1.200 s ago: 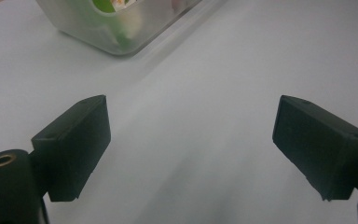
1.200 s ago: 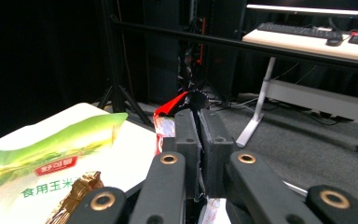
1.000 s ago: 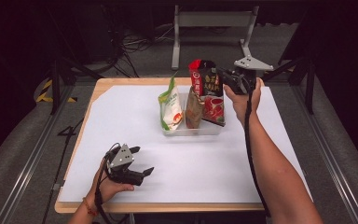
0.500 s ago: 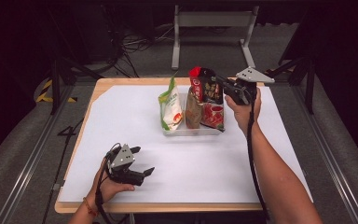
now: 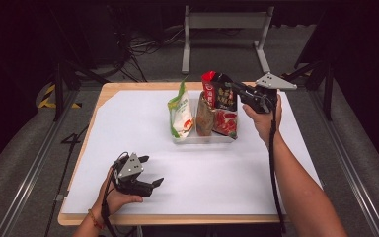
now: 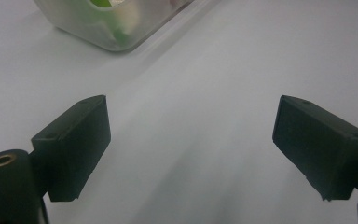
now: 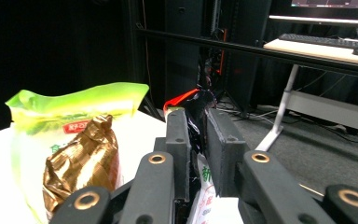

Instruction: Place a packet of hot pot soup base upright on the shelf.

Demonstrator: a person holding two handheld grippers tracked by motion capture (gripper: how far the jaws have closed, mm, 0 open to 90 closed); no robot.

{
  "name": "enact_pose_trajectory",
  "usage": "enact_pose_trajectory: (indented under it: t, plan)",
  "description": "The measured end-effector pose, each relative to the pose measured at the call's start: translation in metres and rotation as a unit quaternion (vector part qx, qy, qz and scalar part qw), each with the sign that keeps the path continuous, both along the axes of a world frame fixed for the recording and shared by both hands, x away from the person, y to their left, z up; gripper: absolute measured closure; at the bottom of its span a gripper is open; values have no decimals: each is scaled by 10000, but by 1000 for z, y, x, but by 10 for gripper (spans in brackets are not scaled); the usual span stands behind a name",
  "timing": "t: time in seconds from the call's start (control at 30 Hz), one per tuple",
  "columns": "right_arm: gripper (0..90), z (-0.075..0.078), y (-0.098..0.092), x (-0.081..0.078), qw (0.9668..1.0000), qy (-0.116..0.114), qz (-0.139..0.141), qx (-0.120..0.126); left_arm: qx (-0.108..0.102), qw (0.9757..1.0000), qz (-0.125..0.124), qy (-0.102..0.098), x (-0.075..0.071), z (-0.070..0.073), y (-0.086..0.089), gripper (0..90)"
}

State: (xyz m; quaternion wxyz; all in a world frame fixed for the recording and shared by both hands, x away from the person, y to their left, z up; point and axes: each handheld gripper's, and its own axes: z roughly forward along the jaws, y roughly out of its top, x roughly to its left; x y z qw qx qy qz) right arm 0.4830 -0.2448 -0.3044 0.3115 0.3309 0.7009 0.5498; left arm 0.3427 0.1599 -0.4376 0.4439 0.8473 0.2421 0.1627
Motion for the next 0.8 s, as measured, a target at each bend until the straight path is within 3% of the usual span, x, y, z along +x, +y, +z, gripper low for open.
enact_pose_trajectory:
  t: [0.43,0.8]
  plan:
    - [708,-1,-9,-7,9999,119,-8,-107,9,10000,14,21,1,-1,0,121]
    - [755,-11,-21,-25,9989,245,119,-372,36,10000,8,11,1,0,-2,121]
